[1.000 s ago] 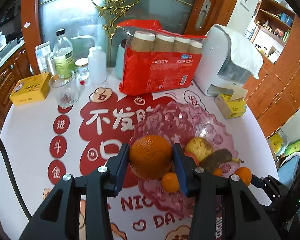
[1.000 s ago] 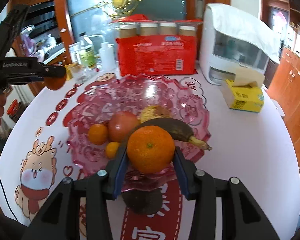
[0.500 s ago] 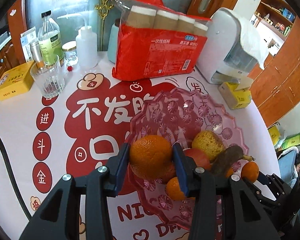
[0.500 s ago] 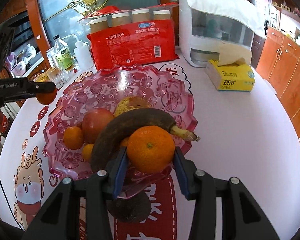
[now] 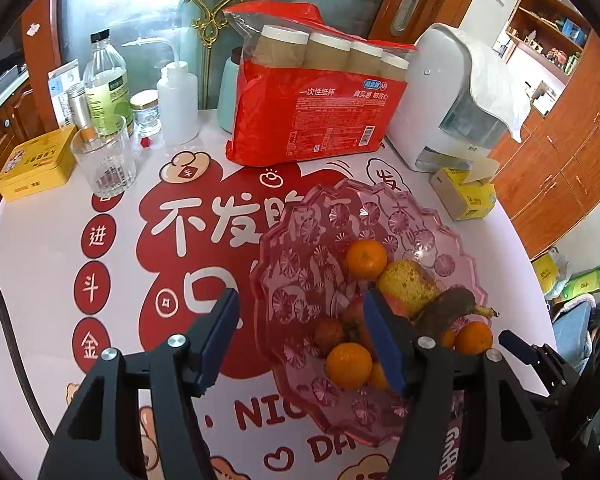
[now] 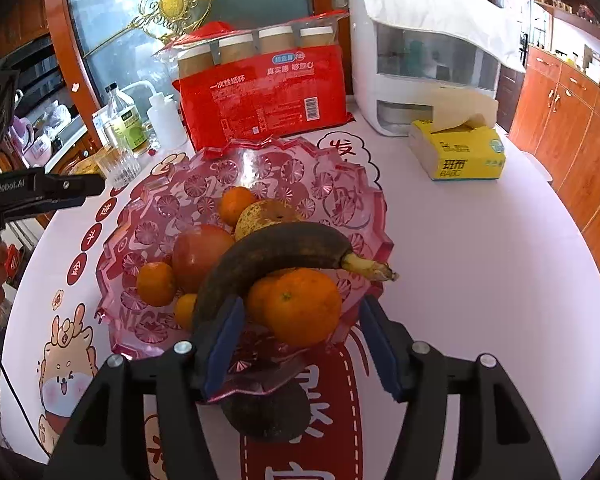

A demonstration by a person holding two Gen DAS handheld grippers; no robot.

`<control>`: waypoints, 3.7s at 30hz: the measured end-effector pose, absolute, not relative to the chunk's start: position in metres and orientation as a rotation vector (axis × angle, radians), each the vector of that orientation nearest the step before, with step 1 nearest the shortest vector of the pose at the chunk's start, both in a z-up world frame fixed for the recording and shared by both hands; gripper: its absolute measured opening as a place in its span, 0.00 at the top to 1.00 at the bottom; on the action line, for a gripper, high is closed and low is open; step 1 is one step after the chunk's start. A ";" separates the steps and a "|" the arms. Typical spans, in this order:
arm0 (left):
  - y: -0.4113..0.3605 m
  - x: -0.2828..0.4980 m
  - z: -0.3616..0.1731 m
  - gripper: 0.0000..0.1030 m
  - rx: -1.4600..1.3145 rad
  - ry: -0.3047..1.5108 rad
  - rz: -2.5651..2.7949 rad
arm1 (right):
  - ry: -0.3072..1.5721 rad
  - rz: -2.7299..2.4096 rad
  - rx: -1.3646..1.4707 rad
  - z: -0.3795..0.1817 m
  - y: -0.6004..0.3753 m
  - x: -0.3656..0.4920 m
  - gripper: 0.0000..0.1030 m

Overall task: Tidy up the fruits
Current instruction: 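Withdraw both tools from the bowl toward the avocado, then lower the left tool toward the lychee while the right tool approaches the avocado, then close the left tool on the lychee while the right tool grasps the avocado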

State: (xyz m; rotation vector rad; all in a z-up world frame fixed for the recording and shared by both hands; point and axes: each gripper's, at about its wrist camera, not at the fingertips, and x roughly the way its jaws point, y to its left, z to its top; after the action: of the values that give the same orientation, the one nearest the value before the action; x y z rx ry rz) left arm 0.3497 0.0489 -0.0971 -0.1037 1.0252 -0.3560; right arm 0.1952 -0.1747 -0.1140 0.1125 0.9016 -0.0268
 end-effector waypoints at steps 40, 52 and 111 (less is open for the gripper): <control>0.037 0.209 -0.132 0.17 -0.143 1.199 -0.322 | 0.887 0.011 0.133 -0.099 -0.185 0.093 0.31; 0.013 0.198 -0.159 0.18 -0.145 1.196 -0.300 | 0.870 0.140 0.028 -0.101 -0.188 0.100 0.31; -0.044 0.233 -0.211 0.72 -0.260 1.121 -0.343 | 0.850 0.457 -0.173 -0.185 -0.161 0.151 0.44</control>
State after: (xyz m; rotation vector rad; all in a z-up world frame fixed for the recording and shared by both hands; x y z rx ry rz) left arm 0.2333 -0.0440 -0.2108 -0.2604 1.1207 -0.3433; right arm 0.1512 -0.1605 -0.1852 -0.1728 0.8498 0.4570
